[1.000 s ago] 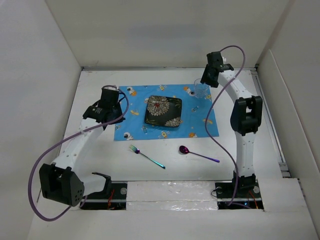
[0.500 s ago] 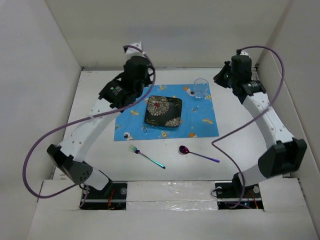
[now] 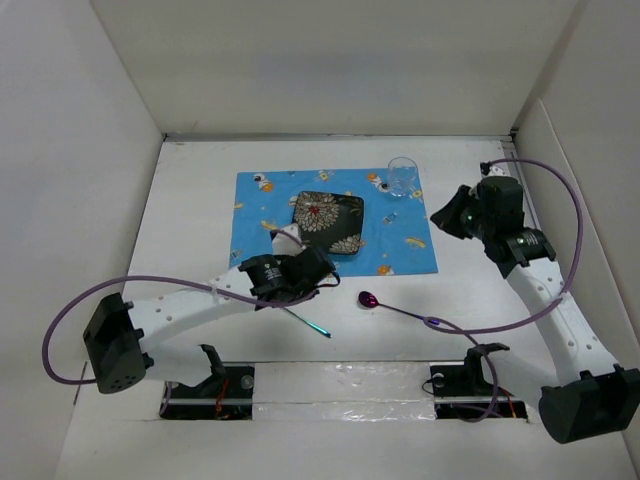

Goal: Set the dinner table for one person

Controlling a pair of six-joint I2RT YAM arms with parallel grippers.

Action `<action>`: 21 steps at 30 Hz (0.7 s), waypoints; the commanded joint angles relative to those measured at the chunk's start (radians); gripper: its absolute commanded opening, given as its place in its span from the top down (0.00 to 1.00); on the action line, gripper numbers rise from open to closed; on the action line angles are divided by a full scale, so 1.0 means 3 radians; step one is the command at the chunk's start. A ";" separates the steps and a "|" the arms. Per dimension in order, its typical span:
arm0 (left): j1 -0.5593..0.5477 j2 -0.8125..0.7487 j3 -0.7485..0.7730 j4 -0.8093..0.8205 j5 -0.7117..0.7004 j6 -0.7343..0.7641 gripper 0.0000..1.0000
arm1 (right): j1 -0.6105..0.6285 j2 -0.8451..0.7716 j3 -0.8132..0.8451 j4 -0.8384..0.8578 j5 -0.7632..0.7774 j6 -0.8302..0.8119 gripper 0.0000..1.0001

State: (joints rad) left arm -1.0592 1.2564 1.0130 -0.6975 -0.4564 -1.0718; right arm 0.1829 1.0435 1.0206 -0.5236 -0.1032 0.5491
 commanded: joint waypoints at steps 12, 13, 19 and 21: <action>0.0202 0.0076 -0.0830 -0.0093 0.0484 -0.1801 0.65 | 0.0316 -0.0324 -0.0416 -0.0141 -0.0566 -0.0097 0.74; 0.0202 0.0097 -0.0835 -0.0104 0.0478 -0.1837 0.64 | 0.0351 -0.0318 -0.0401 -0.0162 -0.0576 -0.0148 0.74; 0.0279 0.0342 -0.0795 -0.0211 0.0361 -0.2165 0.60 | 0.0459 -0.0247 -0.0339 -0.0264 -0.0679 -0.0327 0.74; 0.0325 0.0424 -0.0703 -0.0216 0.0305 -0.2154 0.60 | 0.0545 -0.0247 -0.0365 -0.0264 -0.0699 -0.0342 0.74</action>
State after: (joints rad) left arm -0.9783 1.3655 0.7670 -0.7280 -0.2855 -1.6093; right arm 0.3161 0.9710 0.8928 -0.5983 -0.2775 0.4854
